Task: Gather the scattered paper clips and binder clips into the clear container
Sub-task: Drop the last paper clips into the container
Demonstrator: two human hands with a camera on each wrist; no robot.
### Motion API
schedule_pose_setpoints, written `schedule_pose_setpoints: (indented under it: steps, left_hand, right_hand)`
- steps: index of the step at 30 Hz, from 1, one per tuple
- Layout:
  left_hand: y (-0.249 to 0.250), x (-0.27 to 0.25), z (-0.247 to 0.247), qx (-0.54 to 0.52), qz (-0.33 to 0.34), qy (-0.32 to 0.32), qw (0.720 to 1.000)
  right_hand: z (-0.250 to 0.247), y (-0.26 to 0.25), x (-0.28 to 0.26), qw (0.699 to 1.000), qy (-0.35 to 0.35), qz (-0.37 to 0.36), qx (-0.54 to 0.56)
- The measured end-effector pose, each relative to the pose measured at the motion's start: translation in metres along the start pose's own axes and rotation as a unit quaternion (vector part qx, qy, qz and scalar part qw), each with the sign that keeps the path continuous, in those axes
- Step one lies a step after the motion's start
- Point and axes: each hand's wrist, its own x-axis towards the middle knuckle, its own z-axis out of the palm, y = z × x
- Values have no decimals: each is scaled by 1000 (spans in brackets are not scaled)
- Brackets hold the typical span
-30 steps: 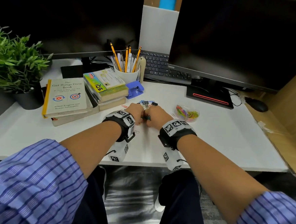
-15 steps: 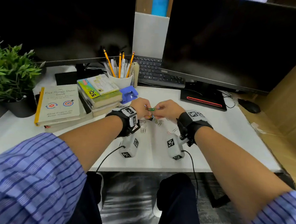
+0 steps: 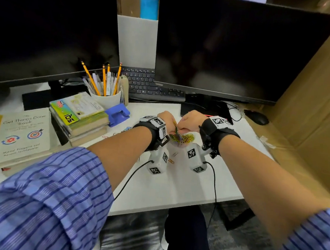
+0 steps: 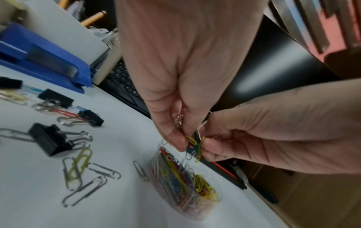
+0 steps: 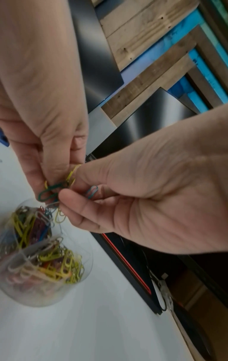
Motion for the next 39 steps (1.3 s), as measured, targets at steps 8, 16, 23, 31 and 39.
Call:
schedule_pose_setpoints:
  steps: [8, 16, 23, 31, 39]
  left_hand:
    - [-7, 14, 3, -32, -9, 30, 999]
    - [-6, 19, 7, 6, -10, 16, 1000]
    - [-3, 18, 13, -32, -15, 44, 998]
    - [11, 12, 15, -55, 52, 39, 996]
    - [28, 8, 26, -7, 100, 20, 995]
  right_hand:
    - [-3, 16, 10, 1000, 11, 5, 3]
    - [-10, 16, 1, 992, 35, -8, -121]
    - [-14, 15, -12, 986, 19, 20, -167]
    - [-16, 21, -17, 985, 37, 11, -167]
    - [-23, 18, -24, 996, 16, 27, -85]
